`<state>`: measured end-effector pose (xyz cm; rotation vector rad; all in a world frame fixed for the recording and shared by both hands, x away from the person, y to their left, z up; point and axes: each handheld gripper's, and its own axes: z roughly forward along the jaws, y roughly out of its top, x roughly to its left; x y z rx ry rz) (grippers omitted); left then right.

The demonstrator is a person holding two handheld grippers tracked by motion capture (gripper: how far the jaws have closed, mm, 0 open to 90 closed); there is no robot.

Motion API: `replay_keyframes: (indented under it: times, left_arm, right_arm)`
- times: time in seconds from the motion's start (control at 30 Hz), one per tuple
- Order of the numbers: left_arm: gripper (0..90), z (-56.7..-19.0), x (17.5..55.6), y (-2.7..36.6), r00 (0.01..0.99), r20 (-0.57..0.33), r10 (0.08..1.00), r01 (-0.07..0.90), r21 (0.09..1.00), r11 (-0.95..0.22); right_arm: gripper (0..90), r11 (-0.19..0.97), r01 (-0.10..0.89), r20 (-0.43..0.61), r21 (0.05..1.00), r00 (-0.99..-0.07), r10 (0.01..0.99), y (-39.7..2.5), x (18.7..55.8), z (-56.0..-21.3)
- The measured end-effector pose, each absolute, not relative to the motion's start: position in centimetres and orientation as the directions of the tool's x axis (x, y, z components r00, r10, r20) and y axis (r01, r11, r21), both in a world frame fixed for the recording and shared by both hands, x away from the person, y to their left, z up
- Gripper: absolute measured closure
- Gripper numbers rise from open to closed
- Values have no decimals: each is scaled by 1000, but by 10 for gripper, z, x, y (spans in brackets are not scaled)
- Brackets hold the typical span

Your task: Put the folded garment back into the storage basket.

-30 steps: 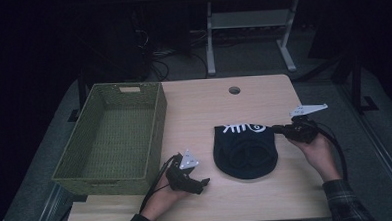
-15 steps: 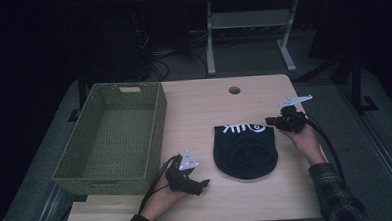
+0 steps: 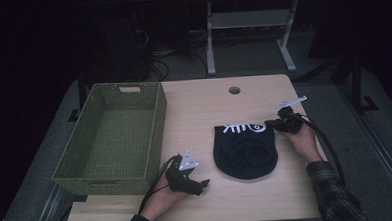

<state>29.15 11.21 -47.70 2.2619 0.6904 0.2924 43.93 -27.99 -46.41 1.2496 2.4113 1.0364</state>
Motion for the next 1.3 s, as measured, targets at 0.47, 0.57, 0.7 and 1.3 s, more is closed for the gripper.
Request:
replay_keyframes:
  times: [0.47,0.57,0.7,1.3]
  left_arm:
    - [119,-477,291,112,829,2,559,390,713,-582]
    - [119,-477,291,112,829,2,559,390,713,-582]
    - [119,-477,291,112,830,2,558,390,713,-582]
    - [119,-477,290,113,829,-5,560,396,713,-579]
  right_arm:
    - [900,443,607,81,660,-643,761,-280,426,-463]
    - [900,442,601,81,666,-647,758,-282,421,-462]
    - [900,439,607,89,662,-646,758,-286,415,-464]
    - [900,458,582,83,671,-674,734,-295,381,-462]
